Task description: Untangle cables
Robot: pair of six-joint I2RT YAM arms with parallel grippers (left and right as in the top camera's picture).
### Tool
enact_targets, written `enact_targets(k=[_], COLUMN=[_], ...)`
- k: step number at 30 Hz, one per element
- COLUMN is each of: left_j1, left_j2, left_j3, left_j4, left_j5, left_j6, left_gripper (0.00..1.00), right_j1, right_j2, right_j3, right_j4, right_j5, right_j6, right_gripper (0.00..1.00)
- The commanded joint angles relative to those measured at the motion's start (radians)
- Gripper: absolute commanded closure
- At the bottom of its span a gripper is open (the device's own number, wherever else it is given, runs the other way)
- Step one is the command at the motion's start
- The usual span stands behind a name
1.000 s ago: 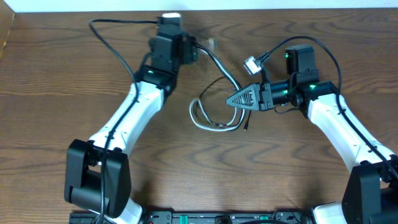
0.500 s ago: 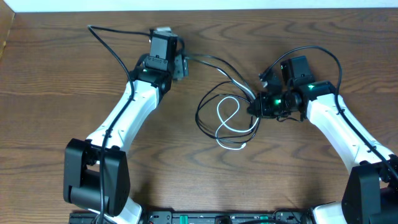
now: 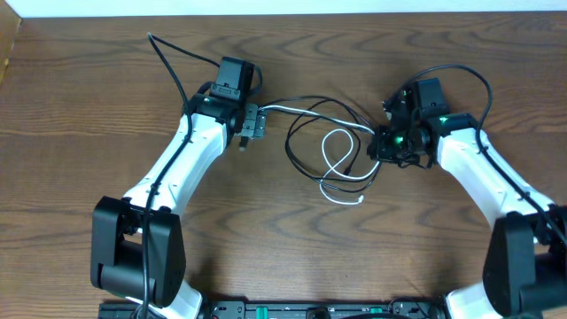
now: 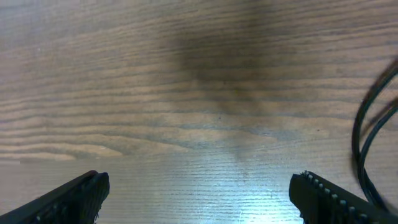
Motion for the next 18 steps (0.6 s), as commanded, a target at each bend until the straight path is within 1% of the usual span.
enact_targets(k=[1, 2, 3, 5, 7, 10, 11, 12, 13, 14, 16, 18], left_j1=[0.007, 0.007, 0.007, 0.007, 0.007, 0.008, 0.008, 0.008, 0.008, 0.008, 0.008, 0.008], left_j2=[-0.031, -0.041, -0.053, -0.071, -0.077, -0.083, -0.084, -0.088, -0.089, -0.09, -0.091, -0.091], left_j3=[0.048, 0.048, 0.048, 0.048, 0.048, 0.048, 0.048, 0.048, 0.048, 0.048, 0.048, 0.055], left_j4=[-0.022, -0.037, -0.061, -0.105, -0.122, -0.138, -0.142, -0.152, -0.161, -0.164, -0.164, -0.164], left_j5=[0.124, 0.227, 0.355, 0.554, 0.619, 0.69, 0.704, 0.734, 0.758, 0.77, 0.774, 0.773], left_j6=[0.132, 0.188, 0.252, 0.329, 0.353, 0.396, 0.399, 0.411, 0.43, 0.432, 0.431, 0.423], left_gripper=[0.02, 0.02, 0.02, 0.02, 0.02, 0.02, 0.02, 0.02, 0.02, 0.02, 0.02, 0.02], right_j1=[-0.038, -0.045, -0.052, -0.055, -0.054, -0.055, -0.055, -0.055, -0.055, -0.055, -0.055, -0.056], right_j2=[0.011, 0.011, 0.011, 0.011, 0.011, 0.011, 0.011, 0.011, 0.011, 0.011, 0.011, 0.01], right_j3=[0.003, 0.003, 0.003, 0.003, 0.003, 0.003, 0.003, 0.003, 0.003, 0.003, 0.003, 0.004], right_j4=[-0.008, -0.003, 0.005, 0.01, 0.01, 0.016, 0.019, 0.024, 0.026, 0.029, 0.055, 0.075], right_j5=[-0.023, -0.045, -0.077, -0.091, -0.092, -0.099, -0.111, -0.126, -0.129, -0.129, -0.147, -0.178], right_j6=[-0.007, -0.019, -0.025, -0.025, -0.025, -0.029, -0.033, -0.032, -0.032, -0.032, -0.033, -0.051], right_gripper=[0.99, 0.98, 0.94, 0.88, 0.87, 0.77, 0.71, 0.6, 0.55, 0.51, 0.38, 0.36])
